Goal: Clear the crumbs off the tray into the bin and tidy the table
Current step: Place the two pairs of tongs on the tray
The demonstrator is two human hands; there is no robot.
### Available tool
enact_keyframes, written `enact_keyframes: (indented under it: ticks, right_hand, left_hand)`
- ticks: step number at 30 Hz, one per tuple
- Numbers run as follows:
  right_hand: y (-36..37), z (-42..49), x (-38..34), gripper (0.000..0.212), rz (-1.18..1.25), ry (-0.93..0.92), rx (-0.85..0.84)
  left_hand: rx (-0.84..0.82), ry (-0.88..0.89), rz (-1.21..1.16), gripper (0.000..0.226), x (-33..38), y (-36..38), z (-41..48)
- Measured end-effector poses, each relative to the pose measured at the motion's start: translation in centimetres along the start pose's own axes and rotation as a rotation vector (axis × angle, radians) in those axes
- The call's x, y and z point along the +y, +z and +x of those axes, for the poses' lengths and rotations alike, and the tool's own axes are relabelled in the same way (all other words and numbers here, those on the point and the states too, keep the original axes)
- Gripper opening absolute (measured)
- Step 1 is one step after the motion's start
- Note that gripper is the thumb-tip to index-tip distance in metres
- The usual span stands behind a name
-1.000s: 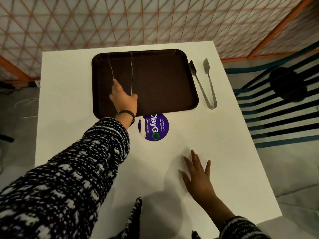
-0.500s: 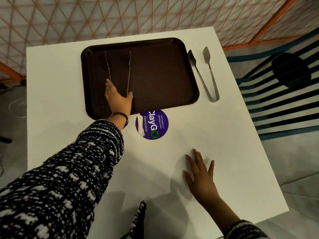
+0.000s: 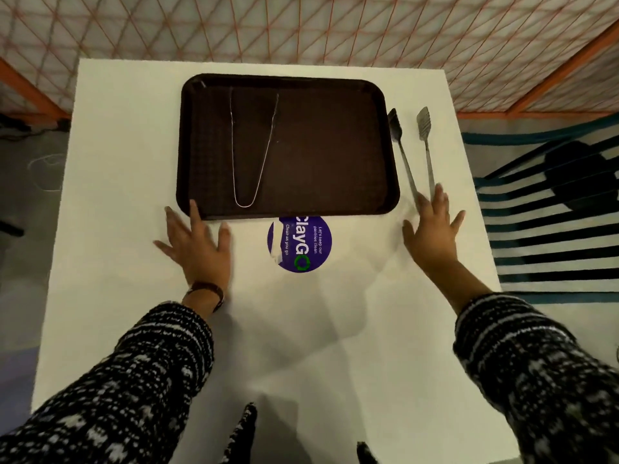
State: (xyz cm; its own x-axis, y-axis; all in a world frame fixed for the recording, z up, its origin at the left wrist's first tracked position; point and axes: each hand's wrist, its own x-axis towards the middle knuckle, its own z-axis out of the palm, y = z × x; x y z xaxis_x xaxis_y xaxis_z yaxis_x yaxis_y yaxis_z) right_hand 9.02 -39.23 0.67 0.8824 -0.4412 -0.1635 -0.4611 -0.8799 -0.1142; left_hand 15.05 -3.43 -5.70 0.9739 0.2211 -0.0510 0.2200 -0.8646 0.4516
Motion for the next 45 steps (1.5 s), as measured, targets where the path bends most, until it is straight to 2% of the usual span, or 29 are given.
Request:
enact_keyframes:
  ticks: [3,7,10,14,18,22,25,27,31,37,45]
  right_hand:
    - [-0.8,4.0,0.2,0.059,-0.002,0.084,-0.023]
    - [-0.8,6.9,0.2,0.057,0.117,0.191,-0.088]
    - [0.2,7.6,-0.1,0.052,0.144,0.159,-0.137]
    - [0.6,7.9,-0.5,0.047,0.225,0.157,-0.009]
    - [0.3,8.1,-0.6,0.049,0.263,0.206,0.051]
    - [0.1,7.6,-1.3,0.054,0.338,0.299,0.217]
    - [-0.6,7.3,-3.2,0.058,0.398,0.232,0.328]
    - [-0.6,7.3,-5.2,0.059,0.418,0.149,0.342]
    - [0.6,6.8,-9.7,0.06,0.393,0.016,0.261]
    - [3.5,5.8,-12.9,0.059,0.283,-0.032,0.091]
    - [3.6,5.3,-12.1,0.07,0.305,-0.077,0.076]
  left_hand:
    - [-0.025,0.032,0.051,0.068,0.6,0.0,0.0]
    - [0.005,-0.003,0.048,0.065,0.7,0.2,-0.2]
    - [0.011,-0.004,0.065,0.06,0.8,0.3,0.1]
    - [0.0,-0.013,0.082,0.058,0.8,0.4,0.0]
    - [-0.005,-0.022,0.088,0.059,0.7,0.6,0.2]
    - [-0.024,-0.024,0.079,0.062,0.8,0.6,0.0]
    - [-0.027,-0.025,0.081,0.063,1.0,0.5,0.1]
    - [-0.038,-0.029,0.078,0.063,0.9,0.4,0.2]
    - [-0.044,-0.027,0.086,0.063,0.7,0.5,0.0]
    - [-0.027,-0.028,0.072,0.063,0.8,0.5,0.1]
    - [-0.022,-0.024,0.079,0.063,0.9,0.7,0.1]
